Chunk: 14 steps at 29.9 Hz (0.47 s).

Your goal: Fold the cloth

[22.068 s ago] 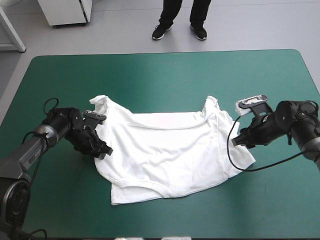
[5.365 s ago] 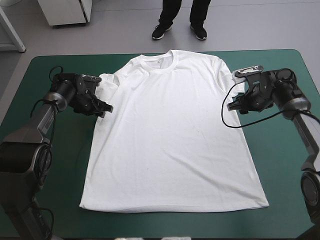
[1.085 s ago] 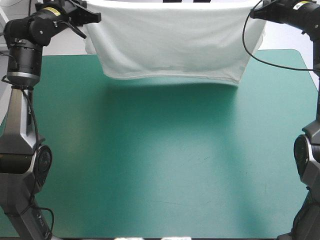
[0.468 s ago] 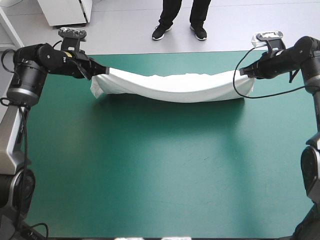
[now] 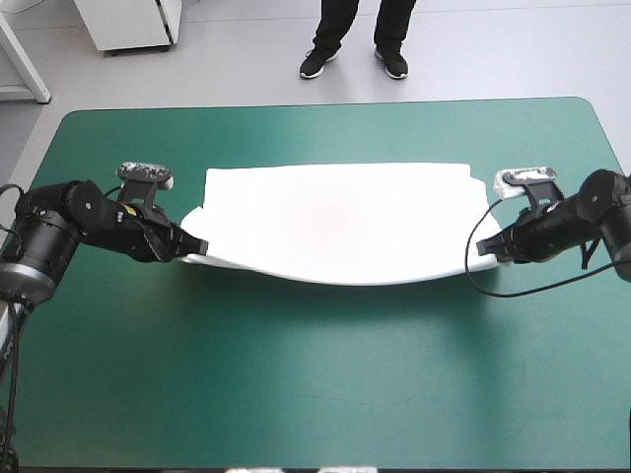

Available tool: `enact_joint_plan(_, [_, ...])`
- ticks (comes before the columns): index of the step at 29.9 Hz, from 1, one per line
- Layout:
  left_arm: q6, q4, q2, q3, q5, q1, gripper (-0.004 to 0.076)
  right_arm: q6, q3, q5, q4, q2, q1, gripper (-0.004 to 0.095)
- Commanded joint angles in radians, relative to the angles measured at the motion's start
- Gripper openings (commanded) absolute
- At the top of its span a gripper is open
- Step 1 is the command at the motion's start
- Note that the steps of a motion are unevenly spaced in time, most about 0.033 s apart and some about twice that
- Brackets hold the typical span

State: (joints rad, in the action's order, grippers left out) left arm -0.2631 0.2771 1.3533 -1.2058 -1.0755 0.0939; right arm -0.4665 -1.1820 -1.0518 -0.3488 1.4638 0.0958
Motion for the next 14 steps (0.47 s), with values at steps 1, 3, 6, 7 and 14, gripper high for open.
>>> enact_joint_plan(1, [0.003, 0.019, -0.074, 0.065, 0.025, 0.001, -0.0009, -0.009, 0.074, 0.042, -0.007, -0.068, 0.006, -0.0017])
enact_joint_plan(3, [0.001, 0.019, -0.086, 0.121, 0.025, 0.001, -0.0009, -0.009, 0.119, 0.049, -0.007, -0.075, 0.006, -0.0017])
enact_joint_plan(6, [-0.018, 0.019, -0.094, 0.188, 0.027, 0.001, -0.0009, -0.014, 0.171, 0.053, -0.007, -0.075, 0.006, -0.0017])
enact_joint_plan(7, [-0.018, 0.019, -0.094, 0.209, 0.027, 0.001, -0.0009, -0.023, 0.188, 0.053, -0.007, -0.075, 0.006, -0.0017])
enact_joint_plan(14, [-0.018, 0.019, -0.094, 0.309, 0.02, 0.001, -0.0009, -0.031, 0.287, 0.06, -0.006, -0.077, -0.003, -0.0017])
